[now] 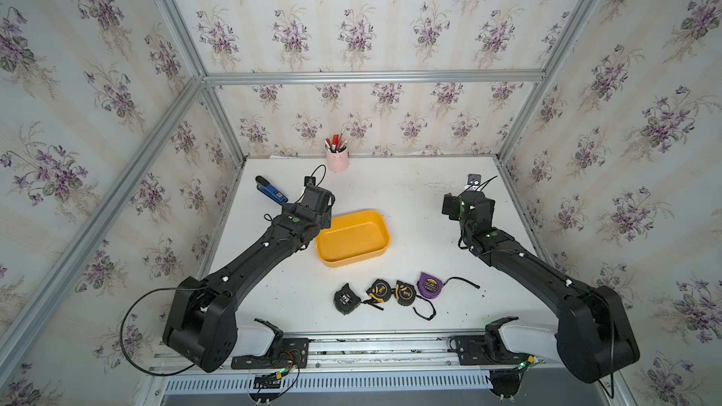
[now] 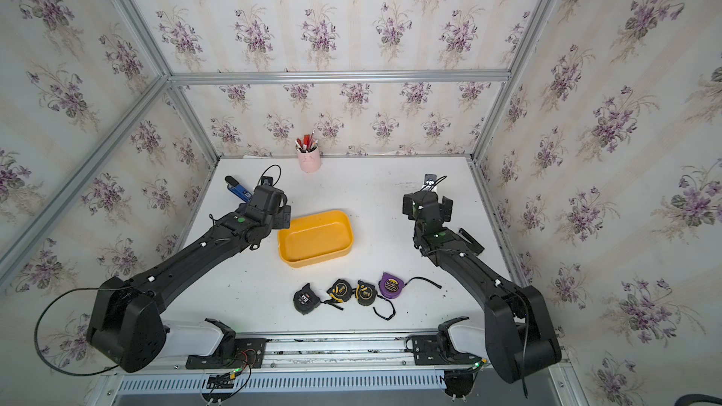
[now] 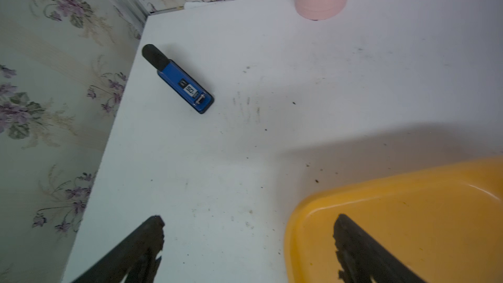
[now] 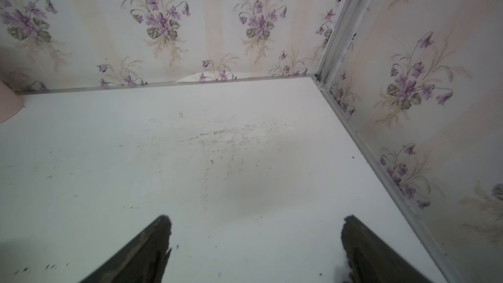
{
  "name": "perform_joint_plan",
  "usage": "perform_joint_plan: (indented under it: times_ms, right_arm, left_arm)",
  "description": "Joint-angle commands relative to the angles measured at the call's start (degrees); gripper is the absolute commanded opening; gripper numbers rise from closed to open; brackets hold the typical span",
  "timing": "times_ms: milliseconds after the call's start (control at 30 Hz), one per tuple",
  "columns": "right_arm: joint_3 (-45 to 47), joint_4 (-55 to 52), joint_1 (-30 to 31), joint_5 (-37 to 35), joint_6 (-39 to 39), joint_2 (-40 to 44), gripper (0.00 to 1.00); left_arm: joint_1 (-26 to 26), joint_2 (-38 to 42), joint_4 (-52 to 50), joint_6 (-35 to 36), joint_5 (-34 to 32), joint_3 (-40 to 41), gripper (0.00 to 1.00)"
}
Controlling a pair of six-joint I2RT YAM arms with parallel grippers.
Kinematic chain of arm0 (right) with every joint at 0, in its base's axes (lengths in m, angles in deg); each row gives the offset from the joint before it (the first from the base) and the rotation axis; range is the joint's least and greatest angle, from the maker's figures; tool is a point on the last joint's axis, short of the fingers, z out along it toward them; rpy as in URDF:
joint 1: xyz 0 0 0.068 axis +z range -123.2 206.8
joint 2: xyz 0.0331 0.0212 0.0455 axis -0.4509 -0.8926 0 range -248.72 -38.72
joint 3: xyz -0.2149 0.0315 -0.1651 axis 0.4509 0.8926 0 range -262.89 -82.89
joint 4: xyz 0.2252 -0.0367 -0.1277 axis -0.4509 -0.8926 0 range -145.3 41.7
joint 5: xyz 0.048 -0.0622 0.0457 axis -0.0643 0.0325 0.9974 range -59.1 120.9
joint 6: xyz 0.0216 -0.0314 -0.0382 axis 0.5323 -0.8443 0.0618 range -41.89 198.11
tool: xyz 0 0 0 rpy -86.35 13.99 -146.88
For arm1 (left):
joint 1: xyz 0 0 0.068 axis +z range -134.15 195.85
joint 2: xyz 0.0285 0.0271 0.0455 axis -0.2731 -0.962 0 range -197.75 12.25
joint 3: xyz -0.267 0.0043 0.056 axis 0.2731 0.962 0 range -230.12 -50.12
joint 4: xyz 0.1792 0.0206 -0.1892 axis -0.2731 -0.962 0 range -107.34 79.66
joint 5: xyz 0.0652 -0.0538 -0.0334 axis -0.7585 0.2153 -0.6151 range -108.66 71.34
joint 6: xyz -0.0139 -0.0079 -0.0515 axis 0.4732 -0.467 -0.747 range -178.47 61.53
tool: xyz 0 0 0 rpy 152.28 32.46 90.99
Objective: Take the tape measure out of the storage box
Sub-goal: Reset both arms
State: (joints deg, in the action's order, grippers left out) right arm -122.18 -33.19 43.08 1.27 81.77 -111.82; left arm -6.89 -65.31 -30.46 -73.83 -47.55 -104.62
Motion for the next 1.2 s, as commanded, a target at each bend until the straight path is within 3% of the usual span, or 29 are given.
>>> perform_joint_plan:
  times_ms: [0,67,200,300,467,667,800,967,1167]
  right_arm:
    - [5.6,10.9,-6.0,3.5,-2.1,1.5,1.0]
    - [9.3,13.1,-8.6,6.9,-1.8,3.3,1.0]
    - [16.1,21.9,-9.6,6.2,-2.9,4.7,1.0]
    - [17.9,29.3,-10.1,10.7,-1.4,0.2,1.0]
    - [18.5,39.8,-10.1,12.2,-2.1,-11.0,1.0]
    - [21.6,46.8,-10.9,16.3,-2.9,-12.7,1.0]
    - [27.0,59.5,-11.8,19.3,-3.1,-15.5,1.0]
    - [26.2,56.2,-12.4,20.5,-2.5,-14.8,1.0]
    - [26.8,58.0,-12.6,20.8,-2.6,-14.8,1.0]
  left_arm:
    - [3.3,2.3,12.3,5.7,-4.9,5.6,1.0]
    - [5.0,3.8,16.7,7.3,-3.7,10.2,1.0]
    - [7.1,5.9,28.3,10.8,-3.3,19.2,1.0]
    - [9.8,4.9,37.0,12.7,-0.3,24.0,1.0]
    - [15.7,2.7,46.0,12.5,6.1,27.7,1.0]
    - [20.2,-3.0,56.3,13.1,14.1,29.1,1.0]
    - [20.2,-8.3,68.0,16.7,19.7,32.8,1.0]
    - [21.5,-7.7,60.4,14.7,20.7,29.6,1.0]
    - [21.3,-7.9,61.1,15.0,20.2,29.7,1.0]
